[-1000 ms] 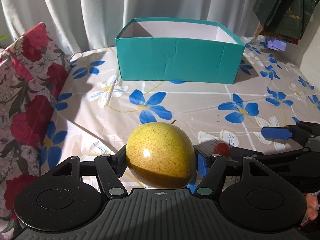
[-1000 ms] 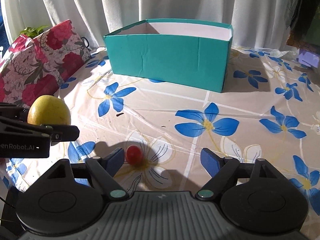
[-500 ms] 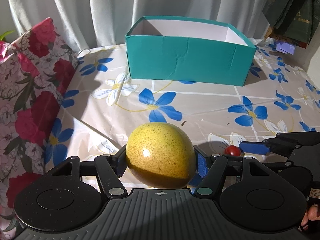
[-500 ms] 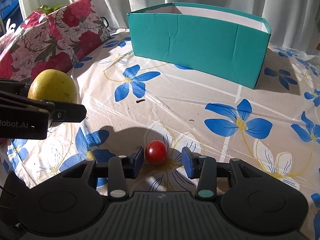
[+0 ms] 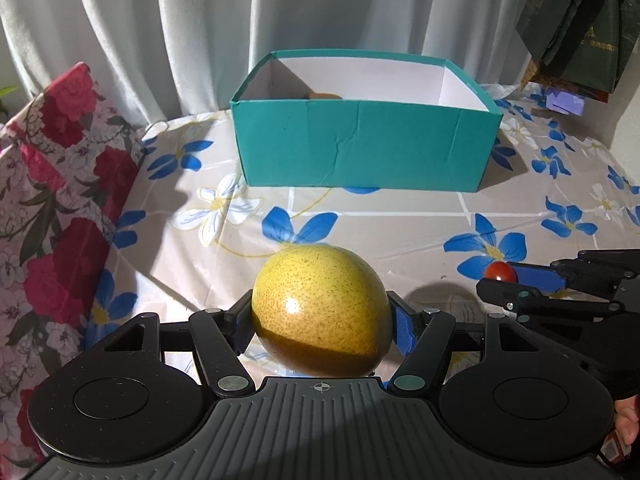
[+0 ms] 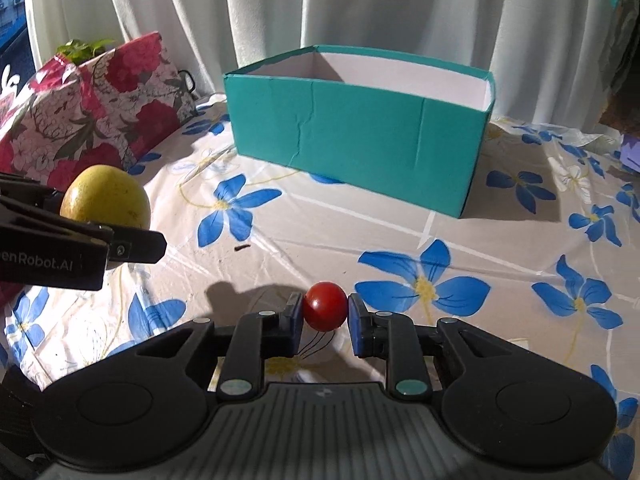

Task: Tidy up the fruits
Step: 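Grasp the cherry tomato with the right gripper while the left holds the pear, then carry the pear and the cherry tomato over the teal box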

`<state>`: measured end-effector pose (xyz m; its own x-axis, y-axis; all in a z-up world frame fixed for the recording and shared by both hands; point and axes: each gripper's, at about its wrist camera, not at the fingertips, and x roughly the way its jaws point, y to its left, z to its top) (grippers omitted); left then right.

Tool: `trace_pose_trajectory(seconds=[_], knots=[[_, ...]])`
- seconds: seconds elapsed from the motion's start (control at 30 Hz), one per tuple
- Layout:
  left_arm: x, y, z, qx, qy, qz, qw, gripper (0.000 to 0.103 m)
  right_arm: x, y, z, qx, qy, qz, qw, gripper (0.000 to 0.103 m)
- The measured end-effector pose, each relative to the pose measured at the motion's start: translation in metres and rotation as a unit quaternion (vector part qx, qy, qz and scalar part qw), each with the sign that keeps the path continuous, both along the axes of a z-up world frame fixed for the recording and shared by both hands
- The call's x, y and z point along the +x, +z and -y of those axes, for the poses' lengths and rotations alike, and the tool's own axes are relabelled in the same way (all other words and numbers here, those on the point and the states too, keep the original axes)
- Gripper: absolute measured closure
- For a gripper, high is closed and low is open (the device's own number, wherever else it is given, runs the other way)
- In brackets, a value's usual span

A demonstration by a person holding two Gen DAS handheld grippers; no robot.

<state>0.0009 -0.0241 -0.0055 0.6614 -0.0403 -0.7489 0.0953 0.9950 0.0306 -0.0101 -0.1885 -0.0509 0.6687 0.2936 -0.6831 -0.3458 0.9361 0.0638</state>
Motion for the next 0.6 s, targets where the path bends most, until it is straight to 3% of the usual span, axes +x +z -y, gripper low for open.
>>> trace_pose_trajectory(seconds=[0.3,0.6], knots=[[0.034,0.025,0.029,0.015,-0.023,0.034,0.9991,0.032,0.013,0.032,0.023,0.012,-0.041,0.041,0.998,0.08],[0.06,0.043,0.047,0.024,-0.047,0.058,0.997,0.032,0.021,0.045,0.039,0.016,-0.078,0.06,0.995,0.08]])
